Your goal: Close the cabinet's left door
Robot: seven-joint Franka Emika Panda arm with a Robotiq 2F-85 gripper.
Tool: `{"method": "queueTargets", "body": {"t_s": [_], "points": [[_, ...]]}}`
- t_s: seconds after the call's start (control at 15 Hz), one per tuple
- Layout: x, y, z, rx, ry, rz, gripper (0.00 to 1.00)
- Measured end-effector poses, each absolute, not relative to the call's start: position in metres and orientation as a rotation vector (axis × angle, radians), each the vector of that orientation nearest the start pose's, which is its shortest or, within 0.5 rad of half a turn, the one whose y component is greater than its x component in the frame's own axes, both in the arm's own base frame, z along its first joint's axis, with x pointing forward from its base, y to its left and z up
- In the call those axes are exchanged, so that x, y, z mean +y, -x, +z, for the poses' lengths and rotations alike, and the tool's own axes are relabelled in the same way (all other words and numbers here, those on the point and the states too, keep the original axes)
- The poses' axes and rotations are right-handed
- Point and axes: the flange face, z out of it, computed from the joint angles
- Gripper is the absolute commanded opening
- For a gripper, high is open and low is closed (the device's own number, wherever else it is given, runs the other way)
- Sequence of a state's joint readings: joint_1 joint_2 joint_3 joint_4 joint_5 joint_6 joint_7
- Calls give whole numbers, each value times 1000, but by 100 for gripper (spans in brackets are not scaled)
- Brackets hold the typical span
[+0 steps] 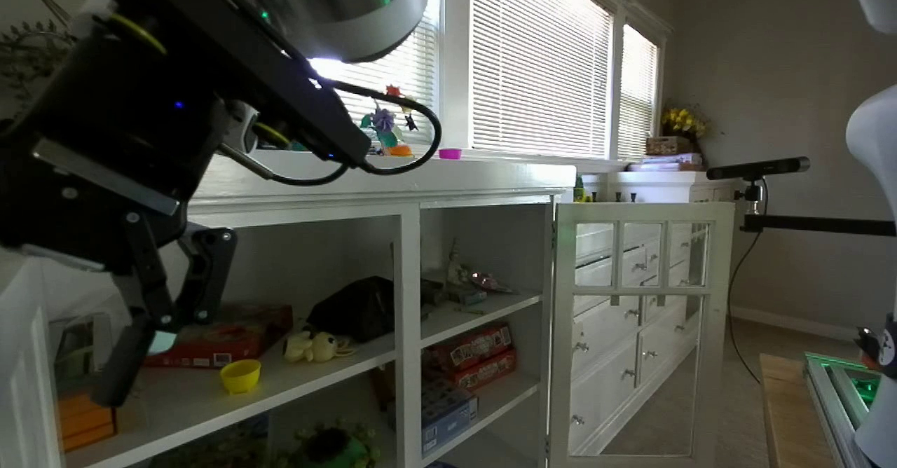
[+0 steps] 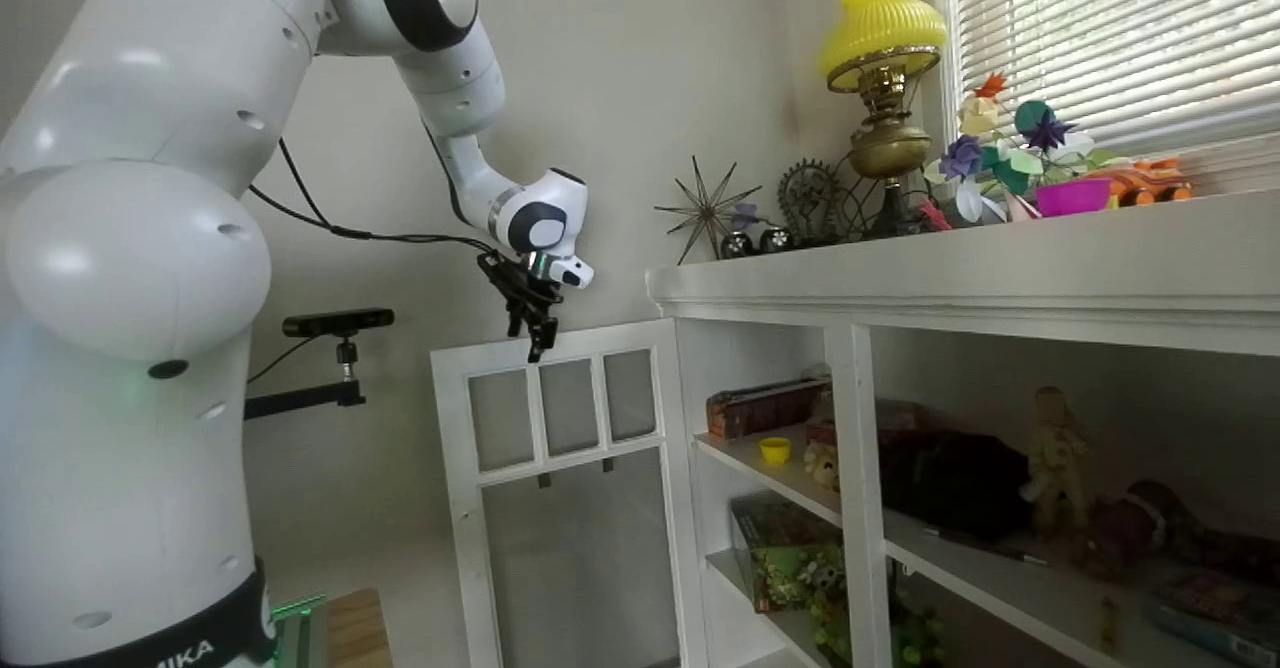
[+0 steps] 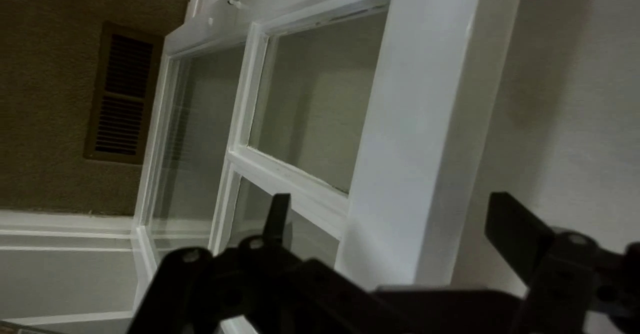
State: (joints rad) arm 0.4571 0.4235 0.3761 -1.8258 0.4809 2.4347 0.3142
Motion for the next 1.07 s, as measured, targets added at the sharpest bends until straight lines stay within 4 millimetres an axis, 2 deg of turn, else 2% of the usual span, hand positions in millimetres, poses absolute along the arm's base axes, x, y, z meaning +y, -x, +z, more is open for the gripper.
{"method": "queueTargets", "body": {"t_s": [0.4,0.73,1.07], "points": [[483,-458,331,-186,2660,137,100],[480,-460,339,-245,2710,103,100],[467,-462,348,-265,2767,137,100]]}}
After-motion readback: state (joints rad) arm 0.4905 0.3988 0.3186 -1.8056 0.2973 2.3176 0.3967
